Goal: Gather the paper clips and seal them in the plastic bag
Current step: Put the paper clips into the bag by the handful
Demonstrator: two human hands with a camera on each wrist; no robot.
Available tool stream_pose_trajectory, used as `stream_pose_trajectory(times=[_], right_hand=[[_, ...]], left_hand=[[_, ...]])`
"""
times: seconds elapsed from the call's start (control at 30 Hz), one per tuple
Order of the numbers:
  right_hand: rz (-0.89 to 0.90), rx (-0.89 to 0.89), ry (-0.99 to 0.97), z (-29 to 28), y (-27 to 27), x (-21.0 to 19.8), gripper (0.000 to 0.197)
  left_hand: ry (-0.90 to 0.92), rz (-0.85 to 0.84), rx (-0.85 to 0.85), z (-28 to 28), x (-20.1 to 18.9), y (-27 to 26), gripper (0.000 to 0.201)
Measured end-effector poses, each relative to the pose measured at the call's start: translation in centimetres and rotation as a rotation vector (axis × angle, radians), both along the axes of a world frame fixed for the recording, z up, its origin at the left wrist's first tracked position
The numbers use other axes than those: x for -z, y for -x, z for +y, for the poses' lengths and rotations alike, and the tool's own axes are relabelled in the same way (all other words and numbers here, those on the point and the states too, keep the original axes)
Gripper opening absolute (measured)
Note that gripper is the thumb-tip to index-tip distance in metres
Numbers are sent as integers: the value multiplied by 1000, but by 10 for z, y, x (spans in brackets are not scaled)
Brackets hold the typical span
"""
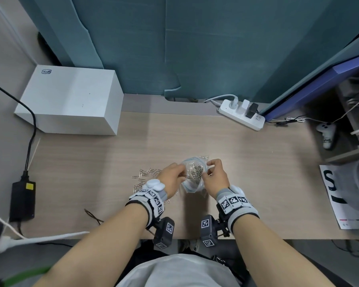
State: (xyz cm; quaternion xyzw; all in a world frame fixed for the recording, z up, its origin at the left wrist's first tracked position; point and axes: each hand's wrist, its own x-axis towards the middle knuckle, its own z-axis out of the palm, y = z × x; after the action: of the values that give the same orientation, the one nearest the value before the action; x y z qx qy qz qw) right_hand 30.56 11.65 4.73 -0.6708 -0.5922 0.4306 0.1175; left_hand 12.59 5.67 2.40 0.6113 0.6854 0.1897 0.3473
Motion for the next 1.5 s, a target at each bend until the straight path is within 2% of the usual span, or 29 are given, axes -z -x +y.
stream_pose_trajectory(times=[0.07, 0.13, 0.27, 0.4, 0.47, 0.63, 0.77, 0.83, 0.93, 0.97, 1.03, 1.1, 1.2, 1.4, 1.5], right_hand=[[-3, -4, -1, 1, 0, -1, 30], [-7, -7, 5, 1, 1, -1, 30], [2, 1, 14, 4, 1, 0, 28], [-2, -11, 19, 3, -2, 2, 27], [-5, -14, 16, 4, -2, 3, 27], [-15, -27, 16, 6, -3, 4, 27], [-34, -34, 15, 6, -4, 4, 27], [-44, -36, 13, 6, -4, 3, 27], [-35, -39, 25, 7, -4, 5, 26], [-31, -42, 26, 7, -3, 5, 26], [-20, -49, 23, 9, 2, 5, 26], [-13, -51, 21, 10, 6, 4, 26], [-10, -54, 18, 10, 5, 4, 26], [-15, -38, 23, 7, 5, 3, 28], [-15, -41, 23, 5, 6, 3, 28]], left_hand=[[1, -72, 4, 7, -6, -6, 24], [34, -77, 3, 6, -6, -3, 37], [102, 105, 6, -11, 10, 21, 30], [147, 256, 91, -28, 26, 29, 38], [124, 268, 115, -29, 30, 23, 34], [75, 321, 138, -23, 33, 11, 11], [47, 382, 121, -26, 28, 30, 8], [61, 386, 105, -30, 21, 41, 26], [133, 438, 170, -43, 7, 53, 90], [159, 466, 197, -48, 3, 55, 105], [213, 533, 257, -55, -1, 61, 122], [248, 568, 284, -59, 2, 62, 126], [237, 576, 252, -58, 7, 61, 115], [163, 396, 135, -39, 17, 63, 56], [155, 347, 118, -36, 24, 65, 36]])
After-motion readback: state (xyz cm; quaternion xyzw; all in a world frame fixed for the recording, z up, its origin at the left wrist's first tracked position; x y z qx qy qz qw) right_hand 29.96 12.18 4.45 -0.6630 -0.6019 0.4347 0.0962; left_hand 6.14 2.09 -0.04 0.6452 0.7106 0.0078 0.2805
